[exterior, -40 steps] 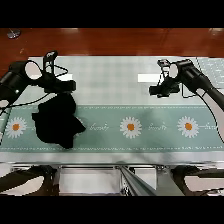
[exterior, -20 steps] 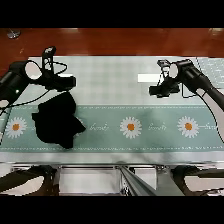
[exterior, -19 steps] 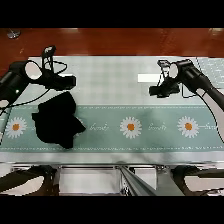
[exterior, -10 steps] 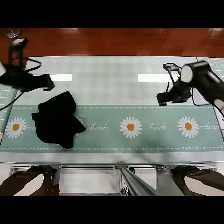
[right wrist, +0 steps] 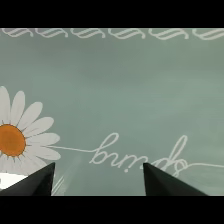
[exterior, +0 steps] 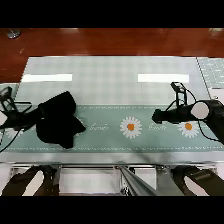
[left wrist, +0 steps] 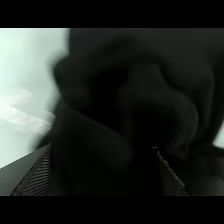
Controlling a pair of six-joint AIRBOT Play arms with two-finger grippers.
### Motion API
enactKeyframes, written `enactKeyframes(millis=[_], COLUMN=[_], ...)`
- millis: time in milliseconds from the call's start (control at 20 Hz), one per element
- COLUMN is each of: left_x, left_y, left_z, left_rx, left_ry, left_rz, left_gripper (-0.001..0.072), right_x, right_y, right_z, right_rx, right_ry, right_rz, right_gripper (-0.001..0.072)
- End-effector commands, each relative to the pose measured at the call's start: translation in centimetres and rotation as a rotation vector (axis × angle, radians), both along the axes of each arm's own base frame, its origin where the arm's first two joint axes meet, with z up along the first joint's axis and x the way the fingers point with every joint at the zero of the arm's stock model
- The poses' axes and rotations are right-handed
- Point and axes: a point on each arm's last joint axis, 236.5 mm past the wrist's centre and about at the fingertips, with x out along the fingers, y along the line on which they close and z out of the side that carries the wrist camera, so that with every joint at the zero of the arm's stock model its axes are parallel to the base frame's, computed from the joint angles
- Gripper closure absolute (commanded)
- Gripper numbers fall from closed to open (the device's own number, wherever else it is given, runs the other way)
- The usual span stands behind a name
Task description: Fold the shirts.
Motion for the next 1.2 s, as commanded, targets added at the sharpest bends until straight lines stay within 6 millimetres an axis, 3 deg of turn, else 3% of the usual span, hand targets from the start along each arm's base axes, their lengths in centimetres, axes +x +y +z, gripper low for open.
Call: enactKeyframes(millis=[0, 100, 150, 200, 300, 350, 500, 650, 850, 1000, 1150], left_x=[0.9, 1.2, 1.3, 1.9, 4.2, 5.7, 8.6, 7.4, 3.3, 0.9, 0.7], left_y=[-5.2, -7.5, -8.2, -9.0, -9.9, -9.9, -10.1, -12.3, -16.7, -18.2, -19.8], left_z=[-2.9, -3.5, -3.3, -2.0, 3.0, 6.5, 20.5, 34.3, 47.9, 54.4, 57.0], left_rx=[-0.252, -0.365, -0.391, -0.407, -0.426, -0.412, -0.293, -0.202, -0.173, -0.219, -0.295], left_ry=[0.012, 0.037, 0.047, 0.012, -0.094, -0.177, -0.514, -0.818, -1.157, -1.347, -1.441], left_rz=[-0.038, -0.074, -0.113, -0.201, -0.284, -0.315, -0.419, -0.528, -0.663, -0.668, -0.659], left_gripper=[0.0009, 0.0039, 0.0407, 0.0667, 0.0678, 0.0678, 0.0678, 0.0679, 0.0679, 0.0679, 0.0679], right_x=[-0.1, 0.1, 0.3, 0.8, 2.2, 3.1, 5.2, 5.9, 4.4, 2.4, 1.1], right_y=[0.6, 0.6, 0.6, 0.4, 0.0, -0.1, -0.2, -0.6, -2.7, -3.3, -3.6], right_z=[-0.2, 0.0, 0.4, 1.2, 3.8, 5.5, 10.8, 16.1, 21.1, 23.2, 24.7], right_rx=[0.04, 0.042, 0.041, 0.027, 0.0, -0.011, -0.014, -0.013, -0.047, -0.045, -0.029], right_ry=[-0.018, -0.025, -0.033, -0.049, -0.099, -0.134, -0.257, -0.394, -0.535, -0.586, -0.632], right_rz=[-0.027, -0.027, -0.022, -0.013, 0.004, 0.011, 0.017, 0.009, -0.035, -0.046, -0.057], right_gripper=[0.0079, 0.0079, 0.0078, 0.0078, 0.0079, 0.0079, 0.0079, 0.008, 0.008, 0.008, 0.008])
